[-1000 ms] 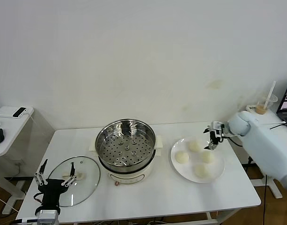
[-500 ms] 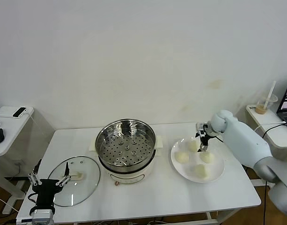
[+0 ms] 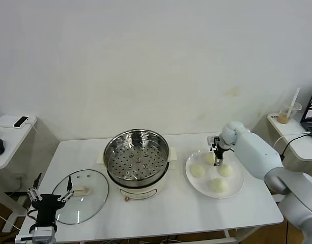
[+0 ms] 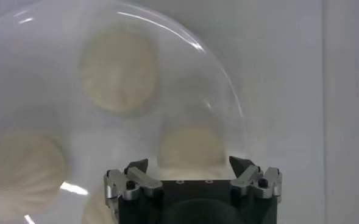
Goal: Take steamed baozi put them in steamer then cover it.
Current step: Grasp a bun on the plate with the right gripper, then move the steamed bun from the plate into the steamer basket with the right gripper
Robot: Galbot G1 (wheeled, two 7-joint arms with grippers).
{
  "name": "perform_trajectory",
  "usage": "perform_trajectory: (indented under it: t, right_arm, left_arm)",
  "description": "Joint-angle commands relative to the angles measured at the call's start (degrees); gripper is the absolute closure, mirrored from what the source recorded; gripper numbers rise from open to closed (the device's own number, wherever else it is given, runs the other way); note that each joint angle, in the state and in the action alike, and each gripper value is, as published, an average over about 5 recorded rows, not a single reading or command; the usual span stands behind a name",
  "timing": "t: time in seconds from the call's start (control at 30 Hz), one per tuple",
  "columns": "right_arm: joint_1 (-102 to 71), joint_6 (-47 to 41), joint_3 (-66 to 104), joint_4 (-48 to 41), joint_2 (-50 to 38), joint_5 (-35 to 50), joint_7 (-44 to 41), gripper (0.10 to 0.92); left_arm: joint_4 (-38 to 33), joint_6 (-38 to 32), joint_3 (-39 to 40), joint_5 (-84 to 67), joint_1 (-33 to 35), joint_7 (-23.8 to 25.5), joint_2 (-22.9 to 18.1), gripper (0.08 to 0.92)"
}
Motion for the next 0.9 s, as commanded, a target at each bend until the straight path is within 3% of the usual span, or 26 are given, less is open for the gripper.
perform_trajectory:
  t: [0.03,0.4,0.9]
  right_arm:
    - [0.2,0.2,0.0,-1.9,1.3,-1.0,0.7,0.270]
    - [1.8,0.1,-1.0,1.6,-1.2,1.7,-1.4,0.337]
    - [21.2,-1.5,-15.5,20.5,-14.2,22.7,-5.2,0.335]
  left_arm:
    - [0.1,0.0,-0.2,0.0,0.0,0.0,0.1,0.177]
    - [0.0,-0.2,-0.6,-0.3,0.3,-0.2,0.2,0.177]
    - [1.1,-0.2,-0.8,-1.2,0.4,-0.2,1.2,0.177]
